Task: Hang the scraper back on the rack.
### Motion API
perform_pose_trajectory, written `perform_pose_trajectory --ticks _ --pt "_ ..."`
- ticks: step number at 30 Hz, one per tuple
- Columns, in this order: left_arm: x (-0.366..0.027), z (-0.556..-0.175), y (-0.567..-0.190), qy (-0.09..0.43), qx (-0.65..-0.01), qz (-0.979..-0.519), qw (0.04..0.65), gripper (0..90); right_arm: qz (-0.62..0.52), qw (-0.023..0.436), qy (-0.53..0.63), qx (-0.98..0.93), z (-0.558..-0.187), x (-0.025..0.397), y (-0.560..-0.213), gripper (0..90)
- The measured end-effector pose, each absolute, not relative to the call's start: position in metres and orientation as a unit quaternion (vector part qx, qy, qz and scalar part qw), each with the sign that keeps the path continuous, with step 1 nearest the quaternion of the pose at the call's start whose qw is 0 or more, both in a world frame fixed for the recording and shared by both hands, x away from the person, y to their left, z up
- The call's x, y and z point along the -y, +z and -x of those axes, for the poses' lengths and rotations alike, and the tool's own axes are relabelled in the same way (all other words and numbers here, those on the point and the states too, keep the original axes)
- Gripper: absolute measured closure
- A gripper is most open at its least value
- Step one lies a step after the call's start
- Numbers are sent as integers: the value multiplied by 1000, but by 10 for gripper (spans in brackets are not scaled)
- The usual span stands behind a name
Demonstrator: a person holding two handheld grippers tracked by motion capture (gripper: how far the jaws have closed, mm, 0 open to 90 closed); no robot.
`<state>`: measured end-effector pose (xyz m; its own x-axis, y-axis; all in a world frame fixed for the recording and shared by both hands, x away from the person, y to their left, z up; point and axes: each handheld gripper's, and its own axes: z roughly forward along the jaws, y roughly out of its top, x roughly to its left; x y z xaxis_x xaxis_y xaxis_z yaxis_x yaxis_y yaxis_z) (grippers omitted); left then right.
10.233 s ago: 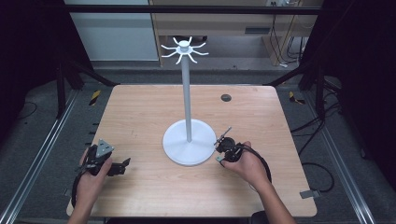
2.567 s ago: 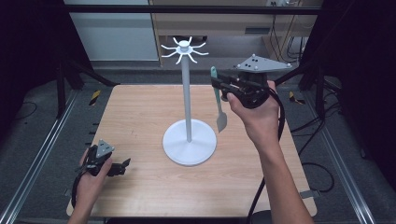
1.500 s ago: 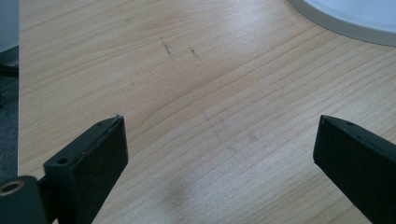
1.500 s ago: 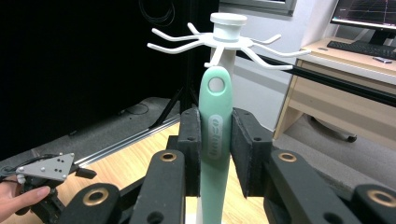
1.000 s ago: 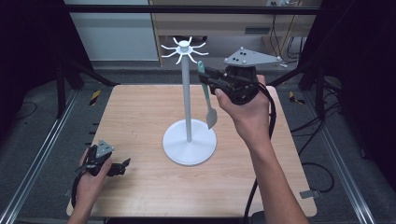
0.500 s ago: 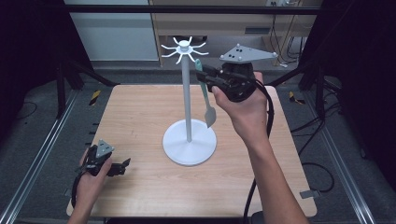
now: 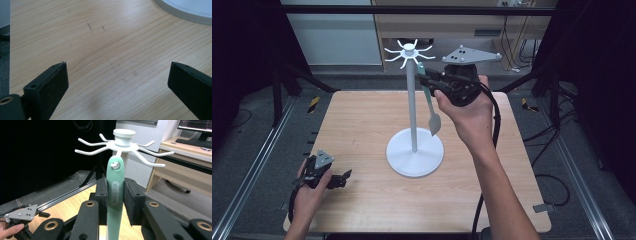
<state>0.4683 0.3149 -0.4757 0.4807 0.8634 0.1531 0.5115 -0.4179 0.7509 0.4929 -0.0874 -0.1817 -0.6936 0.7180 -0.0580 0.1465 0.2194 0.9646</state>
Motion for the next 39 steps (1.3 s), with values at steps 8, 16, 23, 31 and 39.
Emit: perform_pose_trajectory --ticks 8,16,23,31,39 --pt "-315 -468 -476 271 -430 -798 323 28 -295 254 557 -734 -495 87 -184 744" --pt "-315 -468 -476 270 -430 -799 322 28 -297 251 561 -731 -495 88 -185 738" --pt "-315 -468 -476 270 -430 -799 323 28 -301 249 571 -722 -494 93 -186 669" --pt "-315 -468 -476 270 -429 -799 322 28 -316 258 565 -717 -487 112 -196 610" --pt "-315 -468 -476 269 -430 -800 320 28 -352 270 553 -706 -484 139 -227 410"
